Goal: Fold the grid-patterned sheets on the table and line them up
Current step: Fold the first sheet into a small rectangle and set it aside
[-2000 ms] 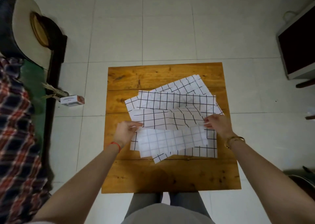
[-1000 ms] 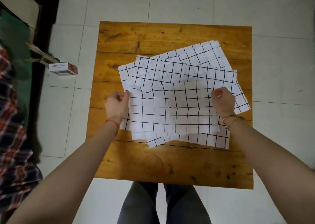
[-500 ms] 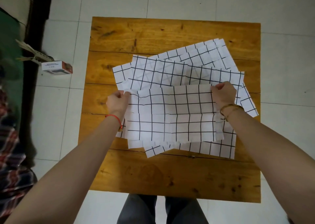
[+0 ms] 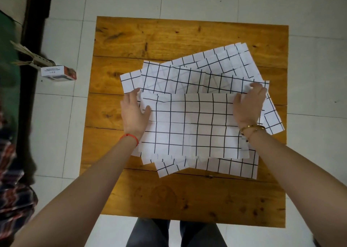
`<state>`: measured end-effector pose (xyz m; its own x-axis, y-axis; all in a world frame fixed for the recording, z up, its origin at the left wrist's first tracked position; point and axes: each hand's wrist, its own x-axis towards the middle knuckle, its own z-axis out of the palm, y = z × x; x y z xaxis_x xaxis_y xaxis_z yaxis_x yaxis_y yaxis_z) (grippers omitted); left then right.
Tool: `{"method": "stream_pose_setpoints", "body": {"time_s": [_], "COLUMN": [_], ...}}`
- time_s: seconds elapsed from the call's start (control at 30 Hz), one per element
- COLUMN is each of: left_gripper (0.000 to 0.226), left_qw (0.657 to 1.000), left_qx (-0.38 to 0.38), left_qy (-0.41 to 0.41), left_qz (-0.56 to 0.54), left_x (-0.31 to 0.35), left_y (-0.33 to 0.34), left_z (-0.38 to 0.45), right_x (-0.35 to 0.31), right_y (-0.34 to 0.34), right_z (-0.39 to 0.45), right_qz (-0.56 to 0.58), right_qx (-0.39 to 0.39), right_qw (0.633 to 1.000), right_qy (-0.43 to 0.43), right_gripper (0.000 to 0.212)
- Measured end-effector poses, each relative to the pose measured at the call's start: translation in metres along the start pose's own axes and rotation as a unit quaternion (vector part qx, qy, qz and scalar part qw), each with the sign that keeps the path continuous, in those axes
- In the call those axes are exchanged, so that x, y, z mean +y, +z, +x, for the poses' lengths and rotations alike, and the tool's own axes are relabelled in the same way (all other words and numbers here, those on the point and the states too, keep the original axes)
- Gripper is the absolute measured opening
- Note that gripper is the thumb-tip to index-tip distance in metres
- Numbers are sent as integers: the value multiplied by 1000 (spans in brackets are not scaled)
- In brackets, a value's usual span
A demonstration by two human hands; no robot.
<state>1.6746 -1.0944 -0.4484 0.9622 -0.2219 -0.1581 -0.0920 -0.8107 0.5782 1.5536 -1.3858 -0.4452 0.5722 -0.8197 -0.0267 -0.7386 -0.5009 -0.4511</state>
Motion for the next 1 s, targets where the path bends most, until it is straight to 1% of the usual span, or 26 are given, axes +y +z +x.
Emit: {"method": "stream_pose_setpoints", "body": {"time_s": [0.07,0.1,0.13,0.2,0.27,0.33,0.43,0.5,0.6,0.7,0.83,0.9,1.0], "left_gripper": [62,61,59,52,46,41,33,33,30,19,14,15,15], "left_qw": [992,986,981,985,996,999,982,971,963,951,948,946,941], "left_qx": [-24,-39,-49,-48,-17,12,20,7,-7,-6,-3,-2,1], "left_qy": [88,122,144,139,82,-2,-153,-215,-254,-279,-256,-246,-245], "left_qz": [84,108,118,93,31,-35,-107,-101,-93,-131,-189,-211,-235], "left_x": [-3,-4,-4,-4,-2,2,14,18,21,18,13,11,8], "left_y": [3,4,6,10,12,11,5,4,4,5,3,0,0], "left_z": [-3,-5,-7,-9,-6,1,15,25,34,38,33,28,25], "right_x": [-14,-22,-29,-43,-58,-69,-79,-84,-89,-93,-92,-91,-92], "right_y": [5,9,14,27,38,48,58,61,66,69,70,70,70], "right_z": [-10,-16,-22,-33,-40,-43,-45,-47,-48,-44,-34,-30,-26], "right_qz": [-16,-26,-39,-54,-46,-40,-45,-51,-62,-71,-94,-90,-80], "right_qx": [-20,-39,-60,-94,-124,-152,-176,-185,-188,-181,-181,-181,-156], "right_qw": [993,984,973,955,951,949,939,932,929,937,940,943,955], "right_qy": [-116,-172,-220,-277,-280,-275,-293,-307,-312,-291,-274,-265,-239], "right_gripper": [36,34,33,30,29,29,31,31,30,24,13,11,10]}}
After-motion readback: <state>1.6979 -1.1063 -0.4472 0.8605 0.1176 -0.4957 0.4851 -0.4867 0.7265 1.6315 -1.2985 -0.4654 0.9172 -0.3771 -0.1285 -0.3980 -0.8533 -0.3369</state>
